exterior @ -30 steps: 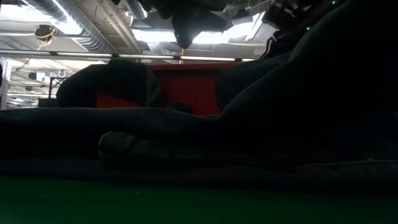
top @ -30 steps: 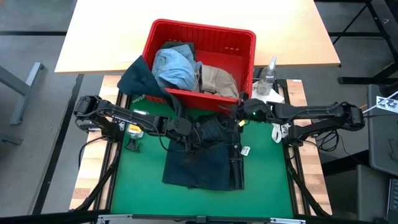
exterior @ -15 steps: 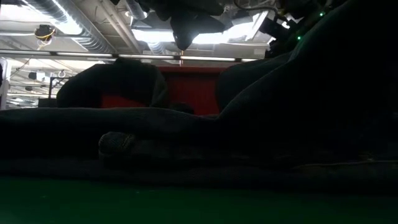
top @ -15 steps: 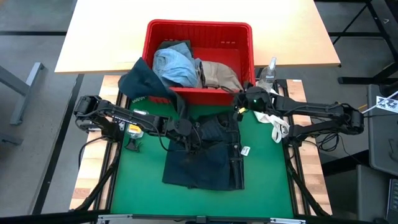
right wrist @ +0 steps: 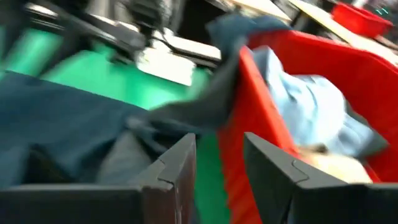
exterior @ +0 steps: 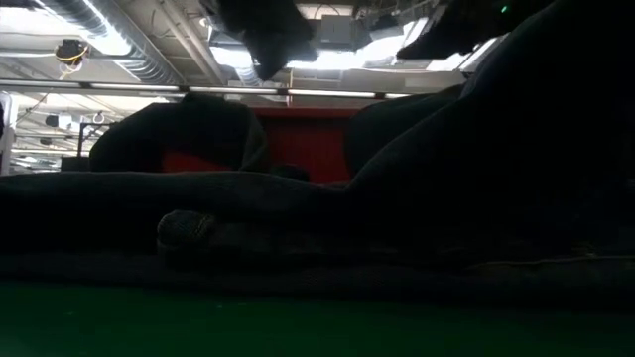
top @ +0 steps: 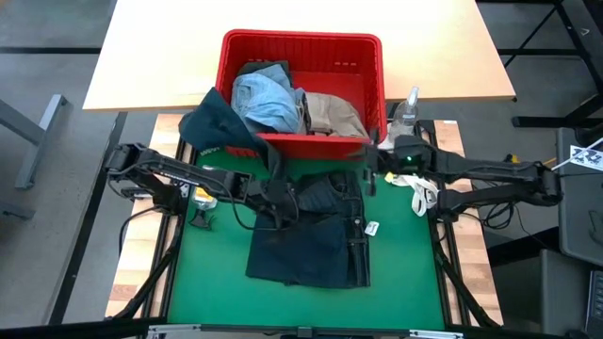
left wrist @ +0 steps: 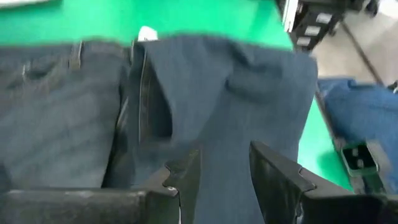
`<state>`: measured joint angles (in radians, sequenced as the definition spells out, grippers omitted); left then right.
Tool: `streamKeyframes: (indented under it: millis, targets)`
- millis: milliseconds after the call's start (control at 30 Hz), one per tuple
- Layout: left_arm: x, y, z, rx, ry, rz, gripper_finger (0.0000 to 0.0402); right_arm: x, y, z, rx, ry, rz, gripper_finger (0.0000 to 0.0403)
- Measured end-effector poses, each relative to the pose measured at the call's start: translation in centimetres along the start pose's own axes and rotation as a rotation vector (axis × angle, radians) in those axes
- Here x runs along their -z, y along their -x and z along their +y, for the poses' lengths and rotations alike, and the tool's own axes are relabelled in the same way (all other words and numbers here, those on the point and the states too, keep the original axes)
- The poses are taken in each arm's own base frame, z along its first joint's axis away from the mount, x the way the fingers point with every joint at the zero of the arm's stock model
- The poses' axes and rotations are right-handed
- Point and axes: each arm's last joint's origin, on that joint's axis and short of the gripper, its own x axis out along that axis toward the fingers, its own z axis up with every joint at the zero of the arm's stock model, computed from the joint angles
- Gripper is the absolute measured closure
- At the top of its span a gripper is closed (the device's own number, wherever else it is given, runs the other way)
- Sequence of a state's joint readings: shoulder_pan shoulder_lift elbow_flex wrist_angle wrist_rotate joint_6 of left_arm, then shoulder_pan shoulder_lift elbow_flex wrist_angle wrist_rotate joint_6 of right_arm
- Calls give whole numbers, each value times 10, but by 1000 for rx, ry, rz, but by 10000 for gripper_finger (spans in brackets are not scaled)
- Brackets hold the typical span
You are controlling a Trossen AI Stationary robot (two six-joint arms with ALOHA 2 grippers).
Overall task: Fold laundry
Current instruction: Fold the dark blue jeans
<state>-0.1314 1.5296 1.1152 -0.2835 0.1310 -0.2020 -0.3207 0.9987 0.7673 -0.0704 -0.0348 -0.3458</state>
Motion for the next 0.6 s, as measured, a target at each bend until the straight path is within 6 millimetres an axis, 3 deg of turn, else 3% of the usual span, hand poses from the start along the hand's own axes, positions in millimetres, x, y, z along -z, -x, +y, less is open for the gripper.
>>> streamKeyframes:
  millis: [167, 367, 600]
  targets:
    - [13, -1, 0, -23, 61, 126, 272, -14, 4, 31, -130, 19, -76, 267]
    - [27, -14, -5, -81, 55, 230, 272, -17, -8, 77, -307, 76, -73, 267]
    - [39, -30, -12, -166, 13, 285, 272, 0, -29, 120, -394, 153, 67, 267]
